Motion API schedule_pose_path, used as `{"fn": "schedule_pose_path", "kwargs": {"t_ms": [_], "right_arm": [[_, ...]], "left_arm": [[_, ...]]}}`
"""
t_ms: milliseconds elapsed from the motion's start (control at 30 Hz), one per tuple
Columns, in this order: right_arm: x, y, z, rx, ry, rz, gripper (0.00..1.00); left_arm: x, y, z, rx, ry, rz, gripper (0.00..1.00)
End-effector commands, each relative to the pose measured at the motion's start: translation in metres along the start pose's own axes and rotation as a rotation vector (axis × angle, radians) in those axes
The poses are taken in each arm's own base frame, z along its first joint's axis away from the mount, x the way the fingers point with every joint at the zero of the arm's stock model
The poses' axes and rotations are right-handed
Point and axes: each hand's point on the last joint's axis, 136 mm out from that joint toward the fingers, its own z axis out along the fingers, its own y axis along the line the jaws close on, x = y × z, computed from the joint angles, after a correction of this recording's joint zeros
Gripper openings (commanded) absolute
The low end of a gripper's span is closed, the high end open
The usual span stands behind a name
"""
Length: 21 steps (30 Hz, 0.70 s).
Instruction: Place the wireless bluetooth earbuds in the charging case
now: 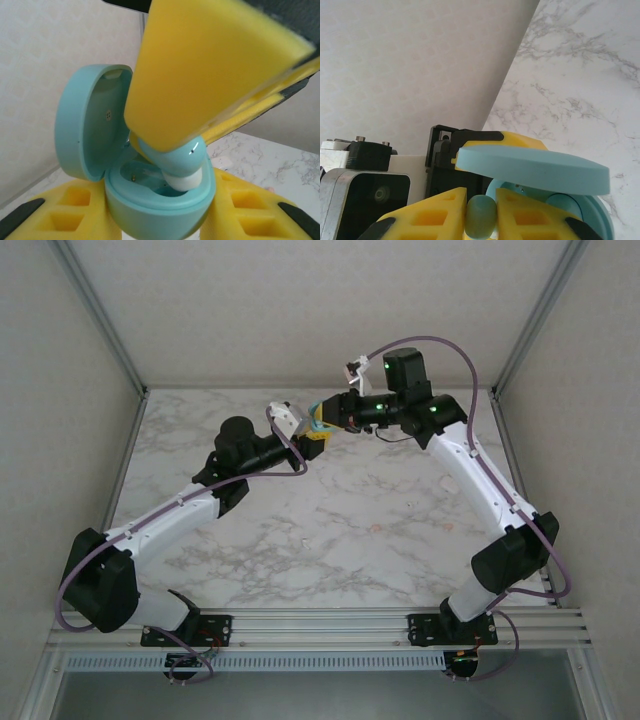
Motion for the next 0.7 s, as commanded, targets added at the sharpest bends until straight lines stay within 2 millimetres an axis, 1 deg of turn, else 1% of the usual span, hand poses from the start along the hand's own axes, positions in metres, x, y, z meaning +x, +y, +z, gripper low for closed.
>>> {"fn": "schedule_pose_path", "kwargs": {"t_ms": [0,133,367,467,500,667], "right_arm": [[-0.003,-0.012,0.007,0.074,-0.017,-0.008,0.2],[-0.006,-0.006,0.009,0.054,-0.031,-0.006,0.19],[-0.007,-0.01,0.009,0.08,-0.041,-0.007,0.2],[-0.009,0.0,0.008,0.038,-0.05,-0.022,0.2],[-0.01,0.001,0.008,0.041,-0.056,-0.025,0.2],[-0.008,-0.009,0.01,0.099,-0.058,-0.021,0.2]], "left_arm": [[-0.032,-0.01,0.002,0.039,-0.093,0.042,0.24],[-0.03,-0.009,0.003,0.035,-0.088,0.044,0.25],[-0.031,-0.008,0.003,0.03,-0.091,0.042,0.24],[-0.031,-0.008,0.004,0.03,-0.092,0.042,0.24],[-0.031,-0.008,0.004,0.03,-0.093,0.042,0.24],[-0.032,-0.008,0.004,0.029,-0.096,0.04,0.24]]}}
